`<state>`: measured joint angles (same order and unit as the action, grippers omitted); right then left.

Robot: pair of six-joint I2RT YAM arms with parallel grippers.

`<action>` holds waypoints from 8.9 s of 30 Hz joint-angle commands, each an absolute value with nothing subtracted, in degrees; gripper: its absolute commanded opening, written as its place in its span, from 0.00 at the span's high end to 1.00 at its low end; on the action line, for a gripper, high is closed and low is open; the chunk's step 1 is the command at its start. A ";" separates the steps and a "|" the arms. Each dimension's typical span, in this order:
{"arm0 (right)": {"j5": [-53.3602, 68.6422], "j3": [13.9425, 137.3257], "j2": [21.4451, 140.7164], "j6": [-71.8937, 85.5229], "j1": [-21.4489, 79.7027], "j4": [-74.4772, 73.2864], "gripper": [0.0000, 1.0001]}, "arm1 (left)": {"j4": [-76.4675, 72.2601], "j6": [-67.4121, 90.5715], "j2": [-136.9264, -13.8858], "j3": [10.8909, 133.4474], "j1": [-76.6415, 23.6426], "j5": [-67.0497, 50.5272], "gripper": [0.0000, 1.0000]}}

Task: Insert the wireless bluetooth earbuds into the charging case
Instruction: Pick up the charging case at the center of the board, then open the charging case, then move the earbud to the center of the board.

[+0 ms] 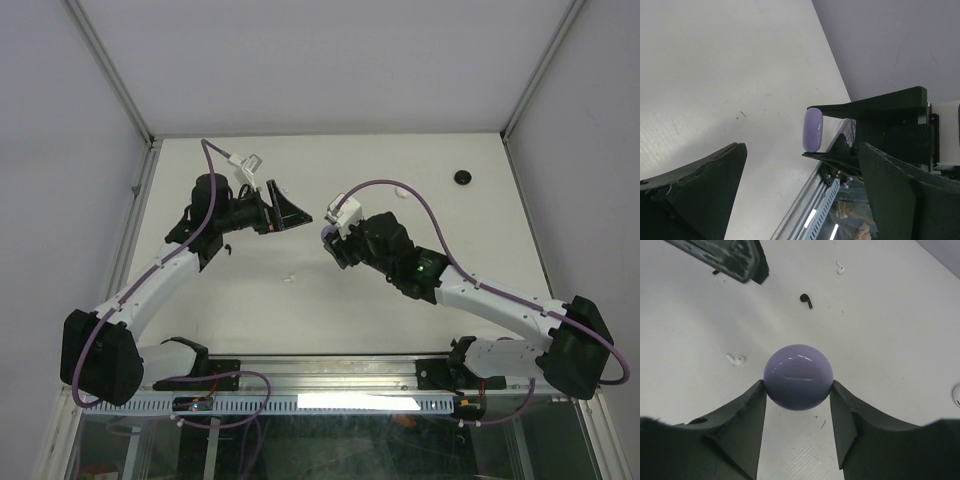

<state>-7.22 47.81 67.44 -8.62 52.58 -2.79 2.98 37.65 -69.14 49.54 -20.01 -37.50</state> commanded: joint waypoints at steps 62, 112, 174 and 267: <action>14.61 52.65 63.36 -2.71 48.41 -1.03 0.24 | 9.45 1.78 -65.87 56.04 -26.98 -36.69 1.00; 56.78 46.04 72.14 11.65 34.37 30.58 0.68 | 19.55 -6.45 -70.98 65.13 -27.11 -55.17 1.00; 59.00 44.06 74.34 17.20 34.37 39.99 0.90 | 31.18 -9.96 -72.68 70.82 -29.60 -46.71 1.00; 25.34 25.66 63.97 -1.58 37.66 34.50 1.00 | 32.94 33.04 -72.02 46.71 11.10 14.97 0.39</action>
